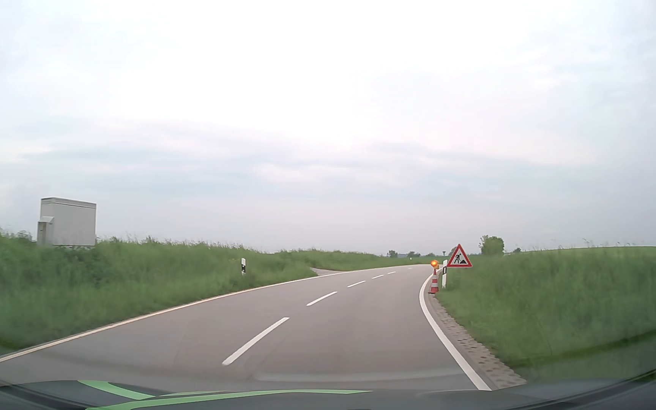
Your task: Follow the waypoints while adhering to traffic rules and regulations
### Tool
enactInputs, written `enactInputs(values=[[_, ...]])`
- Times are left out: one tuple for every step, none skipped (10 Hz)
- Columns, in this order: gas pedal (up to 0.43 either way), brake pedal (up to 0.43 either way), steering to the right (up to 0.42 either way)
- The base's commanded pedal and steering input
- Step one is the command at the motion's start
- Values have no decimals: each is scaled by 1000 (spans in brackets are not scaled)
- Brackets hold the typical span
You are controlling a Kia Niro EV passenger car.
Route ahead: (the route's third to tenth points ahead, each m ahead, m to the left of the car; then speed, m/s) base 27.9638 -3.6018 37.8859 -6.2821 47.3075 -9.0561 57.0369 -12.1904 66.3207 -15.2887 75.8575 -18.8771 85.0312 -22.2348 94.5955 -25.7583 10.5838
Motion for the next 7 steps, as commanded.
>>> enactInputs(values=[[319, 0, 62], [299, 0, 62], [287, 0, 62], [287, 0, 62], [287, 0, 62], [287, 0, 62], [280, 0, 62]])
